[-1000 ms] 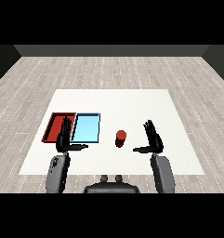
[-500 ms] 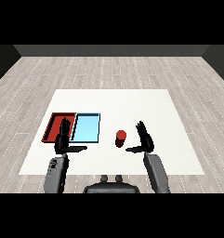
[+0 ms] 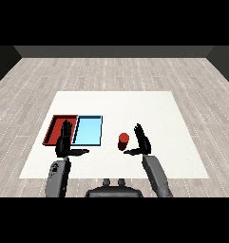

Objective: Pick the red can and put it in the red box

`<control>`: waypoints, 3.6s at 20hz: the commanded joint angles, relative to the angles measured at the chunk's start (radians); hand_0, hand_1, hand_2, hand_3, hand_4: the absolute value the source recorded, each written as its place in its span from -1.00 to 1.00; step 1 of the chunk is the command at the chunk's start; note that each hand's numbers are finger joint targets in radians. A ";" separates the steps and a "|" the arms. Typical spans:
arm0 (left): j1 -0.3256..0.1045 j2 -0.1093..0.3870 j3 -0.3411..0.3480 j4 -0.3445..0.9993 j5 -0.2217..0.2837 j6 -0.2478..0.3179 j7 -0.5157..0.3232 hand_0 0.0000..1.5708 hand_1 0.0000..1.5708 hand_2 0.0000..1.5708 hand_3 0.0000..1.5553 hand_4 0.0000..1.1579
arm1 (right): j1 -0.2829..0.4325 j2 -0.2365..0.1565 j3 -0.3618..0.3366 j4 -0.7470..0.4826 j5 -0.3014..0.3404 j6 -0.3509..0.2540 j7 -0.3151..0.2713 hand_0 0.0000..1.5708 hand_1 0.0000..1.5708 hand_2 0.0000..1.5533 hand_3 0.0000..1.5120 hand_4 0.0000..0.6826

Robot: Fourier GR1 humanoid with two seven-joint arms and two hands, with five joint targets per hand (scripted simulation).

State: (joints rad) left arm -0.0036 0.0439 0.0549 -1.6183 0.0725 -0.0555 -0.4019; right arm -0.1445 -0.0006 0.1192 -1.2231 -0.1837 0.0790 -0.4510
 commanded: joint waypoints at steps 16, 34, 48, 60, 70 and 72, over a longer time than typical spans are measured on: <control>-0.012 -0.002 0.007 0.047 0.001 -0.006 -0.041 -1.00 -1.00 -1.00 -1.00 -1.00 | -0.080 0.001 0.125 0.112 -0.111 -0.142 -0.023 -1.00 -1.00 -1.00 -1.00 -1.00; -0.009 -0.008 -0.008 0.043 -0.024 0.000 -0.049 -1.00 -1.00 -1.00 -1.00 -1.00 | -0.129 0.001 0.282 0.230 -0.244 -0.181 -0.133 -1.00 -1.00 -1.00 -1.00 -1.00; -0.015 -0.004 -0.007 0.001 -0.017 0.010 0.008 -1.00 -1.00 -1.00 -1.00 -1.00 | -0.212 0.001 0.240 0.208 -0.243 -0.332 0.045 -1.00 -1.00 -1.00 -1.00 -1.00; -0.040 0.005 0.008 0.019 -0.020 0.012 0.004 -1.00 -1.00 -1.00 -1.00 -1.00 | -0.250 0.000 0.273 0.313 -0.184 -0.470 0.092 1.00 1.00 0.91 0.89 0.68; 0.014 0.001 0.005 0.052 -0.047 0.009 -0.096 -1.00 -1.00 -1.00 -1.00 -1.00 | -0.249 0.001 0.238 0.275 -0.129 -0.463 0.102 1.00 1.00 0.91 0.88 0.73; -0.043 0.020 0.031 0.095 -0.007 -0.020 -0.069 -1.00 -1.00 -1.00 -1.00 -1.00 | -0.230 0.001 0.239 0.175 -0.092 -0.485 0.160 1.00 1.00 0.91 0.87 0.74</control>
State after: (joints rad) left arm -0.0354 0.0566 0.0695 -1.5683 0.0504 -0.0565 -0.4351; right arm -0.3846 -0.0005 0.3419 -0.9982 -0.2845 -0.3803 -0.3015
